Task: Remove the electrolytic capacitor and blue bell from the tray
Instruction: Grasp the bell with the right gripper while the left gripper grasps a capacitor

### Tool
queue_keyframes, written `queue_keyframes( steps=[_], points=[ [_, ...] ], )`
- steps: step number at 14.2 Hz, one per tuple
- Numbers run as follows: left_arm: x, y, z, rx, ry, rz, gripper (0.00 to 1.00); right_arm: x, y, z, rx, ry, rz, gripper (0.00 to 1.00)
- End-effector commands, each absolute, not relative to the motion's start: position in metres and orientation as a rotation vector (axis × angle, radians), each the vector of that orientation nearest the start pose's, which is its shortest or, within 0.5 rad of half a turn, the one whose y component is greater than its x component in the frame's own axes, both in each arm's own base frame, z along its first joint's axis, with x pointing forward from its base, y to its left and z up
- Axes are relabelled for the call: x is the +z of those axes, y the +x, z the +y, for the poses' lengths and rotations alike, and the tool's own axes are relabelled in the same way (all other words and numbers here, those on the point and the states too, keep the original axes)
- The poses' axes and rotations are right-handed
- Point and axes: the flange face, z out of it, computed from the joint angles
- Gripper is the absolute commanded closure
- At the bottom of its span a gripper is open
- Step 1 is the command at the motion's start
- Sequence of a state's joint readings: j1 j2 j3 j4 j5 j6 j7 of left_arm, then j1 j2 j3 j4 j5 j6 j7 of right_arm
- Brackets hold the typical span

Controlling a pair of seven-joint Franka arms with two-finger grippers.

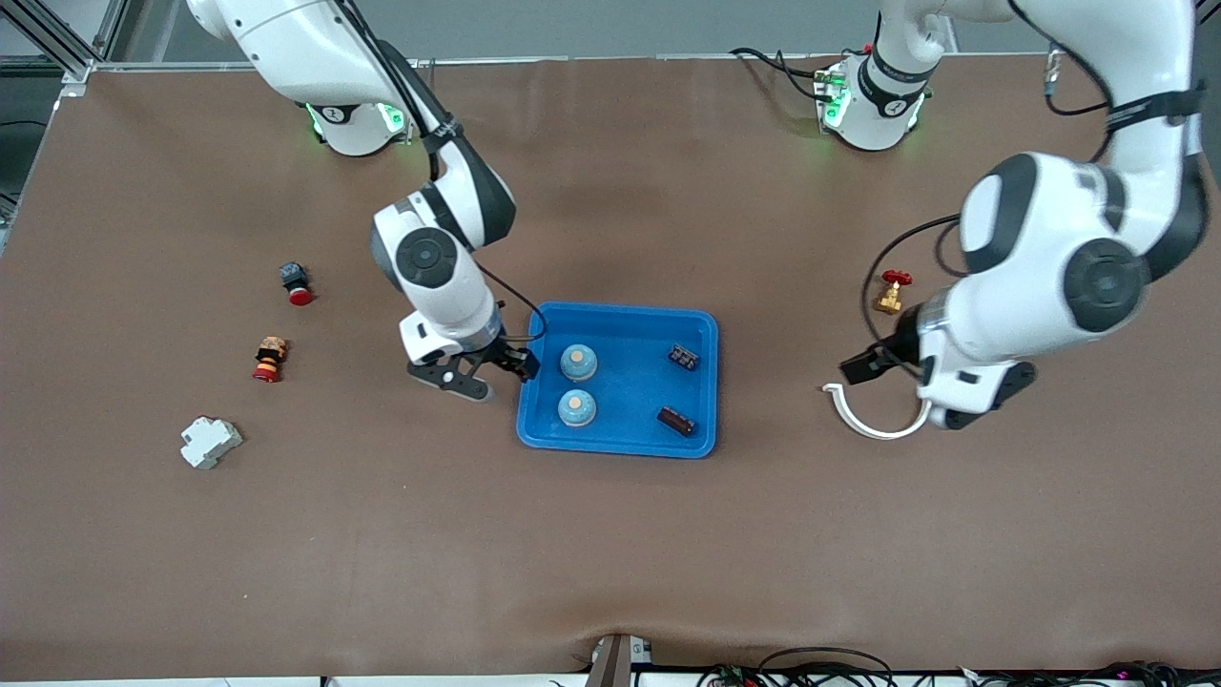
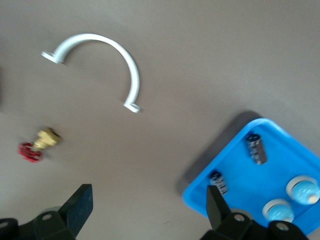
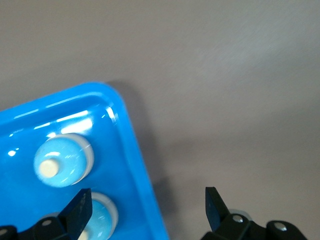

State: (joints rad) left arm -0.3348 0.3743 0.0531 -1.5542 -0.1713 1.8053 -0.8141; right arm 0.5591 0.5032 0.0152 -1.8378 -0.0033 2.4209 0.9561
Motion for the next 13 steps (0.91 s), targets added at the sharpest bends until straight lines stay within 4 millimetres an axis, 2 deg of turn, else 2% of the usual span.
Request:
queue_keyframes(
  steps=[1,4,6,8,10,13],
  points=[
    [0.395,0.635,-0.239,0.257,-2.986,-1.093,0.0,0.252,0.556,0.381,-0.089,-3.006,0.644,0.0],
    [0.336,0.636,-0.305,0.192,-2.862,-1.354,0.0,0.233,0.546,0.413,-0.079,-3.008,0.669,0.0],
    [0.307,0.636,-0.331,0.107,-2.809,-1.479,0.0,0.227,0.542,0.427,-0.081,-2.998,0.706,0.0],
    [0.293,0.637,-0.344,0.05,-2.794,-1.572,0.0,0.219,0.533,0.439,-0.075,-3.007,0.699,0.0],
    [0.283,0.639,-0.35,0.027,-2.796,-1.611,0.0,0.214,0.531,0.439,-0.068,-3.016,0.697,0.0],
    [0.28,0.643,-0.355,-0.02,-2.779,-1.736,0.0,0.207,0.529,0.442,-0.063,-3.016,0.703,0.0]
  ],
)
